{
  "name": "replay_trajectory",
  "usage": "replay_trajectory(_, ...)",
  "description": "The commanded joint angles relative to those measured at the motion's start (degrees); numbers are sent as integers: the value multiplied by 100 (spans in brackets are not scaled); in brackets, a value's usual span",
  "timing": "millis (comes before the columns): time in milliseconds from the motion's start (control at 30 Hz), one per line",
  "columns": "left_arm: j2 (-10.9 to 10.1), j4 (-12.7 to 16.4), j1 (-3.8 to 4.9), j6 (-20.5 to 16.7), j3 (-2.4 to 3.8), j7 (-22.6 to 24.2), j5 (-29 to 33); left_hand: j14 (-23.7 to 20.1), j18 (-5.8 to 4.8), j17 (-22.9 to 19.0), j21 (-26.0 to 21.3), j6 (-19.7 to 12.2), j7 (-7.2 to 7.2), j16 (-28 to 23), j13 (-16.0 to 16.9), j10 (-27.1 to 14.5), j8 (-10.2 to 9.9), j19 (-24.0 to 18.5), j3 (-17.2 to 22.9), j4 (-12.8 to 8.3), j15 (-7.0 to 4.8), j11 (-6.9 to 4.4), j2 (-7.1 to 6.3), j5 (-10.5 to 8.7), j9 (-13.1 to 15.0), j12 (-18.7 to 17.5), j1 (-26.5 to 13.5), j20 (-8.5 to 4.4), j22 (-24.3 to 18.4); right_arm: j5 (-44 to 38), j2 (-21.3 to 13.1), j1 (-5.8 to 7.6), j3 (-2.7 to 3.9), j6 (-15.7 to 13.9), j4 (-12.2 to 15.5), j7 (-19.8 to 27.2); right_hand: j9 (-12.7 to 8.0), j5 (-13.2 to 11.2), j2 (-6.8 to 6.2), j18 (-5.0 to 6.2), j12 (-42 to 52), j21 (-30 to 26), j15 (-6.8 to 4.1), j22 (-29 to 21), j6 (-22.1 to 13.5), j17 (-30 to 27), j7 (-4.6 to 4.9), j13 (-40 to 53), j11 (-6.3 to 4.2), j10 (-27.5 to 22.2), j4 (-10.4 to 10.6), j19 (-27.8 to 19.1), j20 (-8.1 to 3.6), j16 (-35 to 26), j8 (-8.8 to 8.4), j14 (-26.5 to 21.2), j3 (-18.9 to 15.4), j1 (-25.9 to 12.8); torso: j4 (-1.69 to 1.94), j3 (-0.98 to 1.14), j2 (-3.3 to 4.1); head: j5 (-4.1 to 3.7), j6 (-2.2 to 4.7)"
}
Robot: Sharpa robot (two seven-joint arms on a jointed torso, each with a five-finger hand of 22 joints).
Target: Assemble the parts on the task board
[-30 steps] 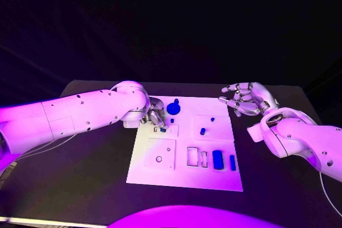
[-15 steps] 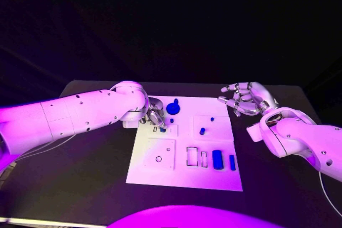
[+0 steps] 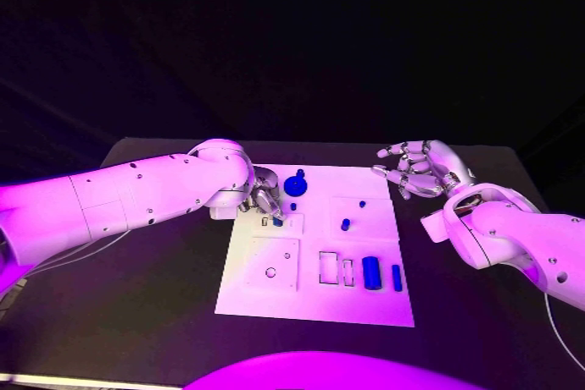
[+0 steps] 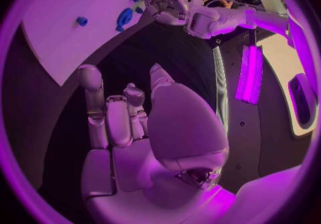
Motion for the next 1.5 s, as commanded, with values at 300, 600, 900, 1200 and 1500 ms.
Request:
replay_trajectory(300,97,-65,-16,-14,-10,16,69,460,-108,1037,11,142,-83,26,12,35,-35,42,207,-254,-32,-6,42,-32,-9,-7,-53,-14,6,-20,-8,-4,1,-1,15,59,-8,11,60,76,-29,-27,-6,-9,-49,-5,-4,-3,8,-27,1,5,-7,-22,33,-26,-25,6,-3,-3,-5,-28,7)
replay_trajectory(600,123,-98,-17,-25,-12,13,73,462,-108,1043,8,126,-91,26,26,39,-56,48,239,-369,-46,-18,137,-24,5,-11,97,-27,10,-20,-13,-4,1,-2,18,57,-8,11,60,76,-29,-27,-6,-9,-49,-5,-4,-3,8,-27,1,5,-7,-22,33,-26,-25,6,0,0,-2,-36,14)
replay_trajectory(900,149,-117,-17,-41,-14,14,87,460,-110,1035,4,122,-75,20,23,30,-70,49,170,-343,-37,-3,79,-37,11,-23,41,-25,10,-20,-13,-4,1,-3,18,59,-8,11,60,76,-29,-27,-6,-9,-49,-5,-4,-3,8,-27,1,5,-7,-22,33,-26,-25,6,1,-1,-2,-56,21)
replay_trajectory(1200,170,-145,-19,-45,-23,13,60,463,-111,1046,-7,196,-67,20,51,19,-116,58,-223,23,-24,9,55,-84,13,-27,-269,-11,16,-20,-15,-4,1,-7,18,65,-12,10,66,78,-31,-58,-6,-29,-52,-8,-4,-15,8,-31,2,8,-8,-31,37,-24,-32,-4,-1,-4,-1,-73,24)
replay_trajectory(1500,179,-168,-20,-10,-31,9,37,464,-110,1051,-18,233,-62,18,60,3,-153,61,-617,279,-20,14,56,-78,20,-37,-386,-8,17,-20,-17,-5,1,-8,17,68,-13,10,67,78,-35,-61,-6,-31,-54,-17,-4,-23,8,-36,4,11,-8,-39,38,-26,-36,-11,4,-1,-1,-82,22)
